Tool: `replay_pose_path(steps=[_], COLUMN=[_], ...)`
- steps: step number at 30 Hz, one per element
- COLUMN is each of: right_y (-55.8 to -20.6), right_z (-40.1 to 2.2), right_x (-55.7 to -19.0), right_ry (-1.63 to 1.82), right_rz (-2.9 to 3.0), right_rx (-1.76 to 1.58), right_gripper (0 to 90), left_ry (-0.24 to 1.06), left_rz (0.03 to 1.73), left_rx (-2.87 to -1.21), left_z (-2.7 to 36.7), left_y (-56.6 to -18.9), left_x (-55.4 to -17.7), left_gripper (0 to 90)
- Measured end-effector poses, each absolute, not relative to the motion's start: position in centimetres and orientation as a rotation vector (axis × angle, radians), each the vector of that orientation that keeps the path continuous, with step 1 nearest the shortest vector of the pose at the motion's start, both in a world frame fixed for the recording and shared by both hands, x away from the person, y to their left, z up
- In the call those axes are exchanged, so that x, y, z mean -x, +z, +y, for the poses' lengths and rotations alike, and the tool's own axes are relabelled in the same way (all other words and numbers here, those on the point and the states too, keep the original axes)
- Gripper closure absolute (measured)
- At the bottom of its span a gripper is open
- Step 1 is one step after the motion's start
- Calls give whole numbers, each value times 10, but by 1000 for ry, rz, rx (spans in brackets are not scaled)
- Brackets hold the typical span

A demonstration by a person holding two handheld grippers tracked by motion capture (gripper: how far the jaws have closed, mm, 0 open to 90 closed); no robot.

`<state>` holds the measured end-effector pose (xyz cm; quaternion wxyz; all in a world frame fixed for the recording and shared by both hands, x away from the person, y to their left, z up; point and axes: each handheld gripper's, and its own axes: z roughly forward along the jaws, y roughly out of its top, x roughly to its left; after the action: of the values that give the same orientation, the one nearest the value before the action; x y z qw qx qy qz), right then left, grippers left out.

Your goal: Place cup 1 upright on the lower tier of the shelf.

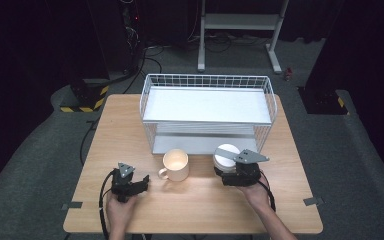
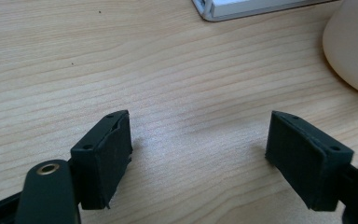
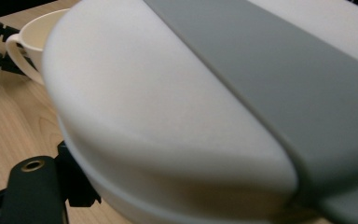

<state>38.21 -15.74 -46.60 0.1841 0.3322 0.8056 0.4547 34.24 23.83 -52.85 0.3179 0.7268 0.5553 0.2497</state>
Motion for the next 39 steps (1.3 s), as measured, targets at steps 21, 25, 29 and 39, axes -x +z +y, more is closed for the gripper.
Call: replay_pose_path(steps=[21, 25, 29, 39], right_y=[-472, -475, -476, -480], right_z=[-166, -167, -168, -173], right_x=[-424, -430, -436, -443], right_ry=[1204, 1180, 1161, 1156], right_rz=[2161, 2145, 2131, 2089], right_rx=[-1118, -1163, -1174, -1208], right_gripper=[183, 184, 184, 184], left_ry=[657, 656, 656, 656], left_rz=[1461, 1461, 1461, 1461], left_rx=[-1912, -1912, -1912, -1912], left_z=[238, 238, 238, 238], left_y=[-529, -529, -528, -528], left_x=[-342, -342, -342, -342], left_gripper=[223, 224, 223, 223])
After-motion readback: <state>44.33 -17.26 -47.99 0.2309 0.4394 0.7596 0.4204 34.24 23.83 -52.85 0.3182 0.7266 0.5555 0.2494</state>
